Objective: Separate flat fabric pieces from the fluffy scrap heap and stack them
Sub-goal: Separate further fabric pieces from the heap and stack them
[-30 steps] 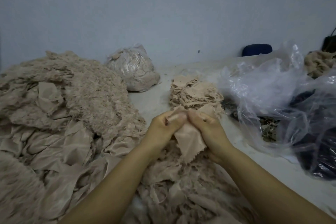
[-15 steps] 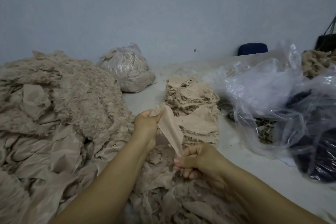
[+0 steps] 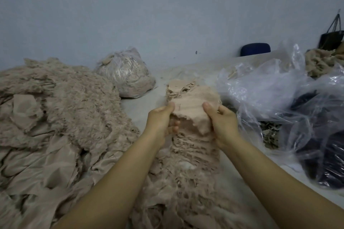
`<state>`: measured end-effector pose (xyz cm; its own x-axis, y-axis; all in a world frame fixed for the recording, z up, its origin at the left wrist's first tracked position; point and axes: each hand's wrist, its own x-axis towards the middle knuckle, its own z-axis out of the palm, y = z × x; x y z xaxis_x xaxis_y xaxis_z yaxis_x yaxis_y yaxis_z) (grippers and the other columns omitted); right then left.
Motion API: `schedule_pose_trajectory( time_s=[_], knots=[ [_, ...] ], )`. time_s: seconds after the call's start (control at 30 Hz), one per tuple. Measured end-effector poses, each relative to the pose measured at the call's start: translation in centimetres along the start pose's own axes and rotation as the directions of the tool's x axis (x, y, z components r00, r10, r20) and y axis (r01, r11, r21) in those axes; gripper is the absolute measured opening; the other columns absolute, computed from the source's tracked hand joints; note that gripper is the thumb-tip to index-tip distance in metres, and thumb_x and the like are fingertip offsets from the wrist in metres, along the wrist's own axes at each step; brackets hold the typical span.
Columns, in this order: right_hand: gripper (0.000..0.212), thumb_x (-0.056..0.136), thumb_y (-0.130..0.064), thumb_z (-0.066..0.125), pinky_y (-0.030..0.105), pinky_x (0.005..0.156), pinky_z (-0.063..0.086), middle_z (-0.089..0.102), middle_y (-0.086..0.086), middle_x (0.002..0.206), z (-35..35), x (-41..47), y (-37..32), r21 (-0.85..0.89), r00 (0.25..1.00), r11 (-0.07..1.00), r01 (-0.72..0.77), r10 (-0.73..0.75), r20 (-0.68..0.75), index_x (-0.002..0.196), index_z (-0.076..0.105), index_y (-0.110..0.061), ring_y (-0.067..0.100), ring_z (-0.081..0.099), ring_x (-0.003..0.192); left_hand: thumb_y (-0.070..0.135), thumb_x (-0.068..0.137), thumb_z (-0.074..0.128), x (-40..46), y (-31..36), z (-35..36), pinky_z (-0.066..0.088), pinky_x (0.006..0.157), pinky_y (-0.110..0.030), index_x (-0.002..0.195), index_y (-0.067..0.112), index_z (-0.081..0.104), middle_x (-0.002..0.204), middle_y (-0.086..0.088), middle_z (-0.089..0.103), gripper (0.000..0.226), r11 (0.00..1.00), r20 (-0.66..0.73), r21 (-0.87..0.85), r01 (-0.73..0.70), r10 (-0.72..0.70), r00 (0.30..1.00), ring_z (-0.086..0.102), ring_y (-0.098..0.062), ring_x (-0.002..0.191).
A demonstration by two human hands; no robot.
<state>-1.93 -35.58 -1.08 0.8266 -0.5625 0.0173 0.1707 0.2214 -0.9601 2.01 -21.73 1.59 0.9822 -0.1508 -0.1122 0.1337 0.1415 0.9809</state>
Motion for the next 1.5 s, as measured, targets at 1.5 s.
schedule_pose_trajectory(
  time_s=[1.5],
  knots=[
    [0.022, 0.093, -0.018, 0.060, 0.018, 0.052, 0.048, 0.070, -0.005, 0.065, 0.9, -10.8, 2.9, -0.100, 0.965, 0.995, -0.022, 0.047, 0.258, 0.074, 0.071, -0.018, 0.005, 0.062, 0.058, 0.016, 0.094, 0.052, -6.1, -3.4, -9.5, 0.029, 0.047, -0.020, 0.074, -0.001, 0.057, 0.057, -0.008, 0.046, 0.027, 0.869, 0.270, 0.388, -0.308, 0.213, 0.939, 0.040, -0.013, 0.053]
  ],
)
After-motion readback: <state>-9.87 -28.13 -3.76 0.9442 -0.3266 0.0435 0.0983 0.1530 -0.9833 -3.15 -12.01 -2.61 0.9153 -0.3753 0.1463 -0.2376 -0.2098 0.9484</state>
